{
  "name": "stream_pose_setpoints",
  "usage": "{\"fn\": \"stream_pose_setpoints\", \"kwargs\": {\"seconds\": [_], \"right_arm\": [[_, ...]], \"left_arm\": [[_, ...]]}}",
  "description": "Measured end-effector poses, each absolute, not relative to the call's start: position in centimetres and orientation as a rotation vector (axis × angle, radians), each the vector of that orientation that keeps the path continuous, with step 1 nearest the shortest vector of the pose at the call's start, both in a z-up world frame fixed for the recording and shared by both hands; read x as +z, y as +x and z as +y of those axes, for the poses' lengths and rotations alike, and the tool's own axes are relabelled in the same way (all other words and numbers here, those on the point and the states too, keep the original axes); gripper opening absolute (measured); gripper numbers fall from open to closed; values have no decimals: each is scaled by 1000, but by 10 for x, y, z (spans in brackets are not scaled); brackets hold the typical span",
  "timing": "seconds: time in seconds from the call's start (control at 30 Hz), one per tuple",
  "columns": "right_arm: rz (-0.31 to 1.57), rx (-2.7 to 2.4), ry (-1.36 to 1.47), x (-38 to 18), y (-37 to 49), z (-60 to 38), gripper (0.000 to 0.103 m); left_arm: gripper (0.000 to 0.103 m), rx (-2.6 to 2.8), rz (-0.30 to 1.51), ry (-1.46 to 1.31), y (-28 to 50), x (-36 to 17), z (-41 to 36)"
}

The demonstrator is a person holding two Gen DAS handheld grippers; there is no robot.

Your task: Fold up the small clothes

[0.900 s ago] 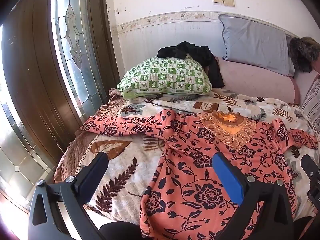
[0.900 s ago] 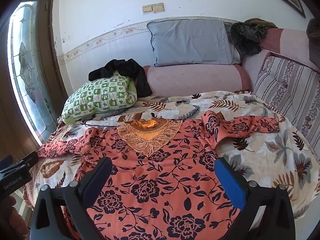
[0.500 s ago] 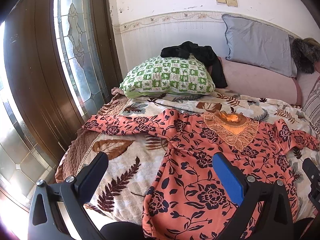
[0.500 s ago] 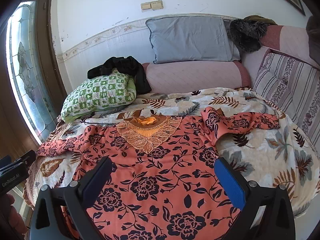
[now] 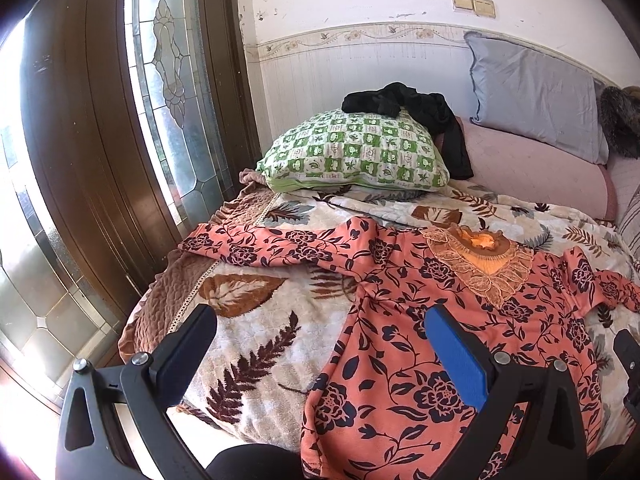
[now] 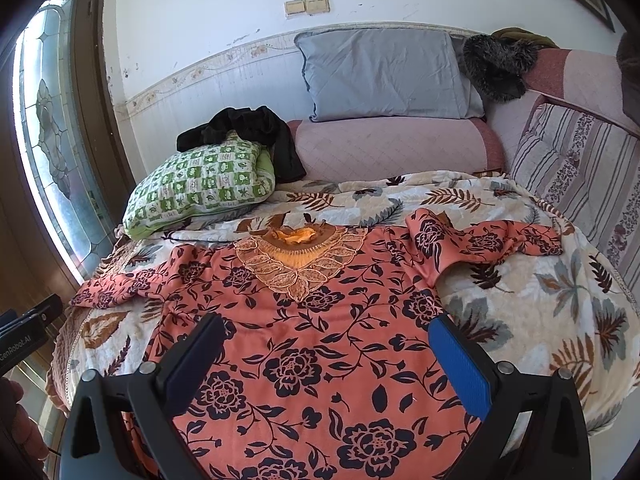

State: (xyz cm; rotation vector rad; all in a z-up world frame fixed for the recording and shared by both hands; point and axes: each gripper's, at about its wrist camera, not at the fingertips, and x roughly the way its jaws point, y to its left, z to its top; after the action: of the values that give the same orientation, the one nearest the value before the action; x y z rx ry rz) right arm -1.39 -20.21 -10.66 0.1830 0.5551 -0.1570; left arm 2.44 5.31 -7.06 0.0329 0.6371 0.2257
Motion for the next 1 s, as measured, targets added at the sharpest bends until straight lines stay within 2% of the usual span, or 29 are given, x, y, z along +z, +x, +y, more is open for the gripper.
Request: {"fn": "stream_pose_setpoints", "kwargs": {"seconds": [1.0], "right_arm": [[618, -159, 222, -122, -1, -214, 103]], "left_arm": [[103, 231, 648, 74, 41, -77, 41]]}}
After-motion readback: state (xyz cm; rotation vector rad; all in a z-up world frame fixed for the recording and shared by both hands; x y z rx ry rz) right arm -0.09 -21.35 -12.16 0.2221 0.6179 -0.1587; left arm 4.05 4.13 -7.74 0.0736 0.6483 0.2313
